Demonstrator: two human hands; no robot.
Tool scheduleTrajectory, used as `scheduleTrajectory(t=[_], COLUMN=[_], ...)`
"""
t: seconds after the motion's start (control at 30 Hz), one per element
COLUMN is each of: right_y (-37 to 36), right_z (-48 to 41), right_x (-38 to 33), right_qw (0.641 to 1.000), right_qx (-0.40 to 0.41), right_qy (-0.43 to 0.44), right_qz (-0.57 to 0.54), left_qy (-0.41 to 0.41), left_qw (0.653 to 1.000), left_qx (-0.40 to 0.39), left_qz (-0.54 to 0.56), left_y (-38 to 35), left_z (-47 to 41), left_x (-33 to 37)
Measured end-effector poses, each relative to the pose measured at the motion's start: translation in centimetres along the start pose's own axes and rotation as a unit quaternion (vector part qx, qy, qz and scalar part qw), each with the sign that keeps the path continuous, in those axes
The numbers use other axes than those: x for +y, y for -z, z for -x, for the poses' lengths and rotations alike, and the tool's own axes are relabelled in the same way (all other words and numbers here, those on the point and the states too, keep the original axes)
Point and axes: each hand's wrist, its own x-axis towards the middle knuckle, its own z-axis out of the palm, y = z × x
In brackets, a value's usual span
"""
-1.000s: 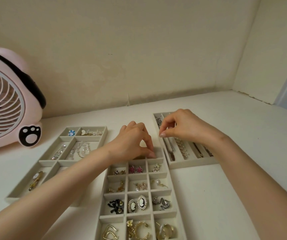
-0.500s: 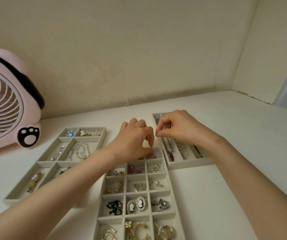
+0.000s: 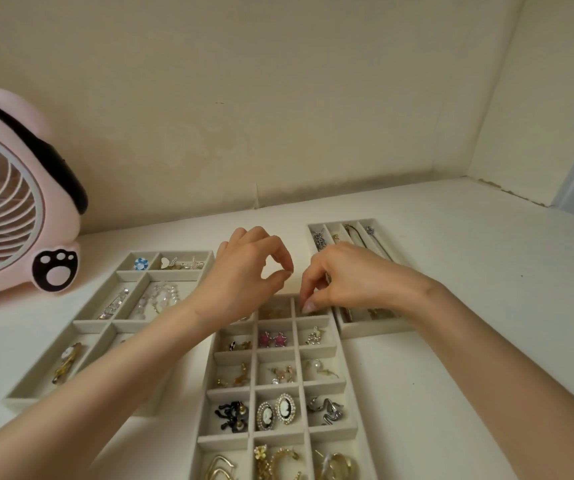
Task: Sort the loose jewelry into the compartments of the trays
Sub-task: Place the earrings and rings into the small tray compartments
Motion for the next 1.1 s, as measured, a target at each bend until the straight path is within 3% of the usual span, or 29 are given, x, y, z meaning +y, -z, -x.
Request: scheduleTrajectory(t=[0.57, 0.83, 1.1], right_y=[-0.4, 1.2, 1.4], right_z=[0.1, 0.4, 0.4], right_x=[-0.5, 0.9, 0.7], right_qw=[0.996, 0.985, 0.974], right_qx=[-0.001, 0.027, 0.024], right_qy=[0.020, -0.014, -0.027], right_qz=[0.086, -0.172, -0.225], left_qy=[0.023, -0.002, 0.022], left_qw=[0.996, 0.995, 0.987], left_qx=[0.042, -0.009, 0.026], left_qz=[0.073, 0.102, 0.157], left_y=[0.4, 0.4, -0.3], left_z=[1.1, 1.5, 1.6], left_x=[-0.4, 0.2, 1.2])
